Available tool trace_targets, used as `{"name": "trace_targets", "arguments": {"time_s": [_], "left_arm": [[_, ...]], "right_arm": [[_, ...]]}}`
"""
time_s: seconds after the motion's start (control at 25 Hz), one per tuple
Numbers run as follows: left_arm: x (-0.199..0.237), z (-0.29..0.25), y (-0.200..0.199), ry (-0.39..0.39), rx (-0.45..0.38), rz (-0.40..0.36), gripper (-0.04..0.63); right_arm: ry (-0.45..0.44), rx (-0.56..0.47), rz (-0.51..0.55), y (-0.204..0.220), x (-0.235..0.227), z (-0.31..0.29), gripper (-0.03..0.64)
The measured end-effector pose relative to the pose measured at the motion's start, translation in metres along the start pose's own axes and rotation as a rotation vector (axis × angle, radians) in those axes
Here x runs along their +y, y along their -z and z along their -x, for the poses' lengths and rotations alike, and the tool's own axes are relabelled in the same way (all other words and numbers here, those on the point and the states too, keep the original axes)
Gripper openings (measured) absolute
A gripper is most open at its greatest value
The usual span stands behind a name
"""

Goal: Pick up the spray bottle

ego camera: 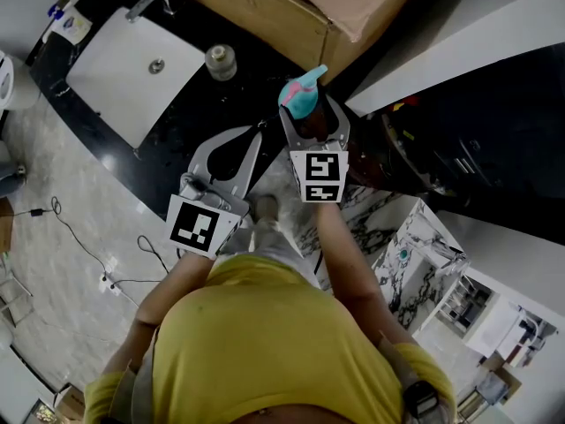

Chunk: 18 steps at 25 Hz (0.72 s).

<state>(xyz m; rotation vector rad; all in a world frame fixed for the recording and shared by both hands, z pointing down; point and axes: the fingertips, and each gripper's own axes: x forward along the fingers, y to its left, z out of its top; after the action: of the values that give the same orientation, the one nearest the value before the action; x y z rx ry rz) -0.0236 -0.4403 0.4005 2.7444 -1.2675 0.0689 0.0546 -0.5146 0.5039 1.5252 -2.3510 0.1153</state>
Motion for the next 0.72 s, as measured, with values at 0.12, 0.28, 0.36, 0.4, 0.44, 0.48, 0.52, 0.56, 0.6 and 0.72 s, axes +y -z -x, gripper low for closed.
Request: {"name": "trace_targets", "arguments": {"time_s": [0.12, 0.28, 0.36, 0.4, 0.44, 0.48, 0.52, 0.56, 0.6, 0.72], "left_arm": [[0.006, -0.004, 0.003, -0.002, 0.006, 0.016, 0.000], [0.011, -0.008, 0.006, -0.009, 0.011, 0.032, 0.000], [0.013, -0.010, 0.006, -0.010, 0.014, 0.035, 0.000], [0.015, -0.011, 0.006, -0.010, 0.015, 0.035, 0.000], [0.016, -0.011, 0.007, -0.010, 0.017, 0.035, 0.000], [0.017, -0.012, 0.007, -0.011, 0.018, 0.035, 0.000], [0.018, -0.012, 0.008, -0.012, 0.020, 0.036, 0.000], [0.019, -0.013, 0.009, -0.013, 0.023, 0.037, 0.000], [0.019, -0.013, 0.009, -0.014, 0.024, 0.038, 0.000], [0.019, -0.013, 0.010, -0.012, 0.023, 0.037, 0.000]], "right_arm": [[-0.007, 0.019, 0.001, 0.006, 0.000, -0.015, 0.344], [-0.006, 0.030, -0.003, 0.011, -0.002, -0.030, 0.365], [0.002, 0.035, -0.005, 0.013, -0.004, -0.036, 0.374], [0.006, 0.038, -0.007, 0.014, -0.004, -0.039, 0.376], [0.010, 0.042, -0.010, 0.015, -0.005, -0.041, 0.376], [0.015, 0.046, -0.013, 0.017, -0.007, -0.043, 0.374], [0.021, 0.047, -0.017, 0.018, -0.009, -0.044, 0.374], [0.027, 0.046, -0.020, 0.019, -0.010, -0.045, 0.365], [0.029, 0.042, -0.022, 0.019, -0.012, -0.046, 0.364], [0.024, 0.027, -0.018, 0.017, -0.011, -0.046, 0.357]]}}
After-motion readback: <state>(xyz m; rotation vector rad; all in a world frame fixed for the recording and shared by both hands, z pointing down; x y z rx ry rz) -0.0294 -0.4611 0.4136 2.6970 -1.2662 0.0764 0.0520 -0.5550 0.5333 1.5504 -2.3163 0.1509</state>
